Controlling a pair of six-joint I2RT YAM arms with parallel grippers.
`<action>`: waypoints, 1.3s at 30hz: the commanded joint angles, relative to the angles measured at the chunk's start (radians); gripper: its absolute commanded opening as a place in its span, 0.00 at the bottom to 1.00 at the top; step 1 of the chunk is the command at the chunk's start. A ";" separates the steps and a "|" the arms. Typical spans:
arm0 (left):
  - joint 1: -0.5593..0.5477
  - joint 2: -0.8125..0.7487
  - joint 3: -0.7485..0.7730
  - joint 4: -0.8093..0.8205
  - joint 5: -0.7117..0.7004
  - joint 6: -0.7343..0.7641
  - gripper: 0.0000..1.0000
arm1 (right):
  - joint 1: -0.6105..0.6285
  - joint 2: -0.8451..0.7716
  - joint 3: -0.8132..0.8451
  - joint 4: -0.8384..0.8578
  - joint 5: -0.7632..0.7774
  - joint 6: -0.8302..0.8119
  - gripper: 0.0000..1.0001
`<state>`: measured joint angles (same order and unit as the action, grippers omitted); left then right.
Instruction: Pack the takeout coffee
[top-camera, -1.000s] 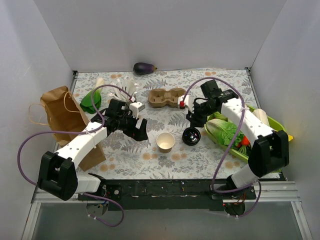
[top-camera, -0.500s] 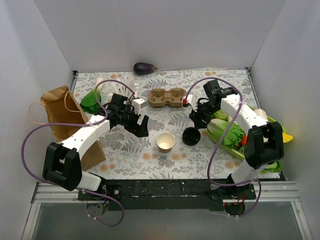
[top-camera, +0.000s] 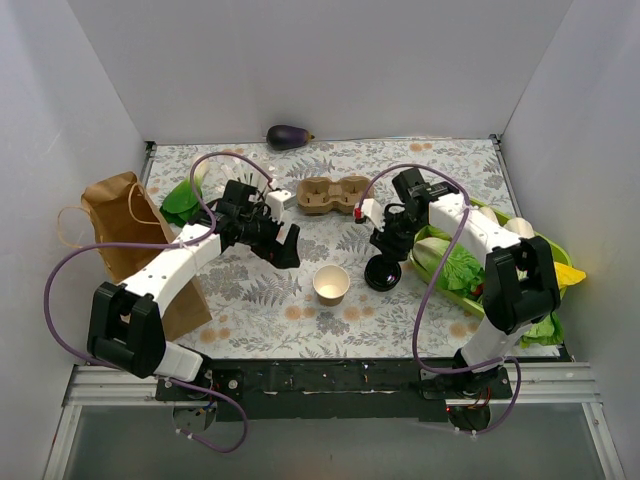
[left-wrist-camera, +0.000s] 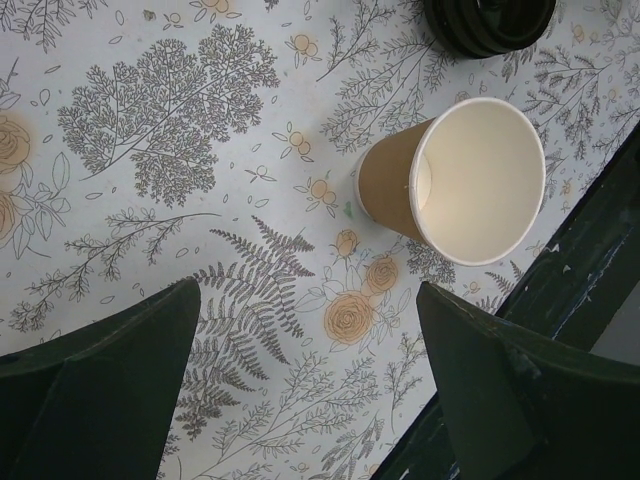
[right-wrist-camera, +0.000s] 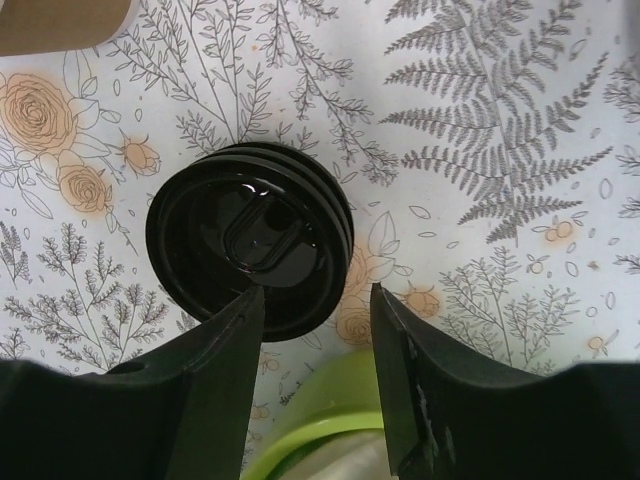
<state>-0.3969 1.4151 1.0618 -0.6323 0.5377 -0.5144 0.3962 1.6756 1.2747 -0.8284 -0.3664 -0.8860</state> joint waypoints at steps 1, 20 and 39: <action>-0.005 -0.002 0.046 -0.010 0.002 0.014 0.91 | 0.021 -0.011 -0.034 0.025 0.024 0.001 0.53; -0.008 0.012 0.069 -0.007 0.013 0.019 0.92 | 0.030 0.035 -0.031 0.061 0.076 0.039 0.29; -0.031 0.001 0.213 -0.003 0.113 0.218 0.89 | 0.030 0.004 0.218 -0.170 -0.011 0.059 0.01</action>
<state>-0.4057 1.4425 1.1976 -0.6510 0.5610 -0.4229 0.4221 1.7027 1.4212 -0.8963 -0.3050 -0.8471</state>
